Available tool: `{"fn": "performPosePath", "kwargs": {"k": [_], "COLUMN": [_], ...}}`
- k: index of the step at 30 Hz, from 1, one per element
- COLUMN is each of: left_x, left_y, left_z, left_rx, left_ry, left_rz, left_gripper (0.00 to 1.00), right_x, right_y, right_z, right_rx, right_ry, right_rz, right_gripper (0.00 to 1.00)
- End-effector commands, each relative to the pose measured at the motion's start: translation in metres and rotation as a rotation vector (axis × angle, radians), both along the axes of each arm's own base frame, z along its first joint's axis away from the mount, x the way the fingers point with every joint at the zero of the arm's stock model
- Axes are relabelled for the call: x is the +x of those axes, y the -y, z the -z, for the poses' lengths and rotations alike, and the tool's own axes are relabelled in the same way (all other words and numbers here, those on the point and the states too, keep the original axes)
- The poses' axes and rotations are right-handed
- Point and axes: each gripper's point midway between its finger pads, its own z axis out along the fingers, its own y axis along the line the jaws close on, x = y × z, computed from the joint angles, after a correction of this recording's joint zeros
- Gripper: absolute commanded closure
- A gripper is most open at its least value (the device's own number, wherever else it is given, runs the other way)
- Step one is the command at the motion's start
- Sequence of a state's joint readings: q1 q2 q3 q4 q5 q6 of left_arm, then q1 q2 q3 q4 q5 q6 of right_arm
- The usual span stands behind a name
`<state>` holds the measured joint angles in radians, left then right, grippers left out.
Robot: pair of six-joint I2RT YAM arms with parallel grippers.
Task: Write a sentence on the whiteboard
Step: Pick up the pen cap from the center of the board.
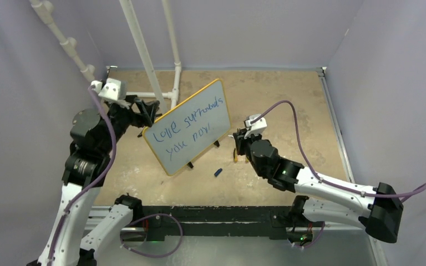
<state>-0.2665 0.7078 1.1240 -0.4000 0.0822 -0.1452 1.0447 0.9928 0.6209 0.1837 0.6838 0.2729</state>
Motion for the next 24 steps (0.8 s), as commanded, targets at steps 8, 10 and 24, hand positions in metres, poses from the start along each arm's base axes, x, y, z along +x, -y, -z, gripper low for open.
{"fn": "performPosePath", "kwargs": {"k": [8, 10, 24], "left_x": [0.025, 0.019, -0.045], "left_y": [0.082, 0.101, 0.228], "left_z": [-0.003, -0.007, 0.140], "left_rx": [-0.029, -0.009, 0.095], "left_ry": [-0.102, -0.092, -0.346], "left_rz": [0.245, 0.278, 0.548], "left_gripper": [0.32, 0.32, 0.40], "right_x": [0.022, 0.021, -0.001], "right_y": [0.041, 0.048, 0.063], "right_z": [0.027, 0.026, 0.031], "right_rx": [0.104, 0.134, 0.211], "right_ry": [-0.166, -0.166, -0.252], "right_rz": [0.045, 0.062, 0.099], "right_gripper": [1.00, 1.00, 1.00]}}
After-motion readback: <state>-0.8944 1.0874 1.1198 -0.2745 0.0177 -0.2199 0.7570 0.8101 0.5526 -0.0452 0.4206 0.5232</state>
